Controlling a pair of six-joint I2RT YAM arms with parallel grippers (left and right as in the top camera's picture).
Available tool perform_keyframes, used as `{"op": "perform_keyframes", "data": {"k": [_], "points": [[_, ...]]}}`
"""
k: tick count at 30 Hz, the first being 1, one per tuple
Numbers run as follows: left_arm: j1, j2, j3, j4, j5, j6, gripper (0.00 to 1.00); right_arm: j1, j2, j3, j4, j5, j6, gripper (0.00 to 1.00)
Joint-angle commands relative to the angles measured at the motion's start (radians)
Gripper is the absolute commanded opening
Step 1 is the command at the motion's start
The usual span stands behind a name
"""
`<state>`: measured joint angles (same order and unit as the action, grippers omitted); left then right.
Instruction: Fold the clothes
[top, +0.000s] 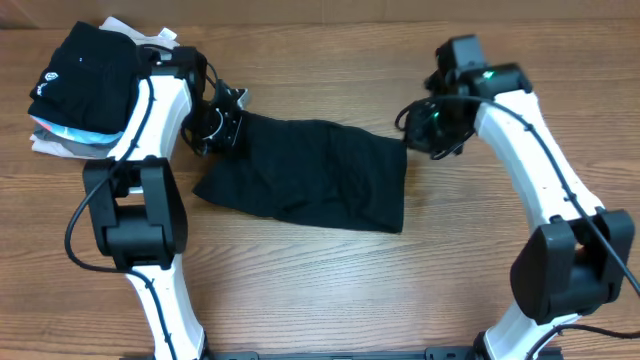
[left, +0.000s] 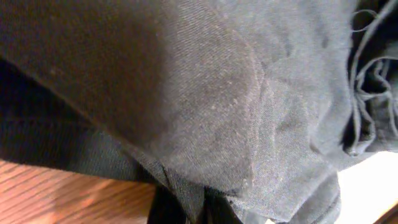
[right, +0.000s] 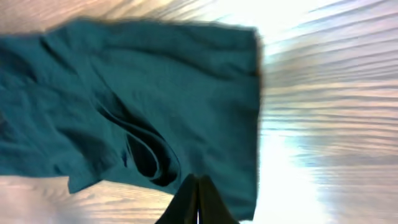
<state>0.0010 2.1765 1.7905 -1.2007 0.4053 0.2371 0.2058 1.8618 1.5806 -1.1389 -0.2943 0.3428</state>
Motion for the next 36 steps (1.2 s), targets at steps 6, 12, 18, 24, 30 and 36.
{"op": "perform_keyframes", "data": {"k": [6,12,18,24,30,36], "points": [[-0.024,-0.137,0.037,-0.007,-0.024,-0.036,0.04,0.075,0.003,-0.304,0.266,-0.146,0.055,0.04],[-0.071,-0.191,0.037,-0.021,-0.024,-0.043,0.04,0.073,0.049,-0.431,0.406,-0.148,0.073,0.04],[-0.196,-0.194,0.037,-0.024,-0.062,-0.065,0.04,0.073,0.135,-0.434,0.443,-0.159,0.073,0.04],[-0.363,-0.192,0.037,-0.009,-0.183,-0.117,0.04,0.073,0.156,-0.434,0.446,-0.171,0.069,0.04],[-0.491,-0.187,0.037,0.080,-0.210,-0.163,0.04,0.073,0.156,-0.434,0.446,-0.171,0.069,0.04],[-0.566,-0.148,0.035,0.166,-0.214,-0.209,0.04,0.072,0.156,-0.434,0.443,-0.170,0.068,0.04]]}}
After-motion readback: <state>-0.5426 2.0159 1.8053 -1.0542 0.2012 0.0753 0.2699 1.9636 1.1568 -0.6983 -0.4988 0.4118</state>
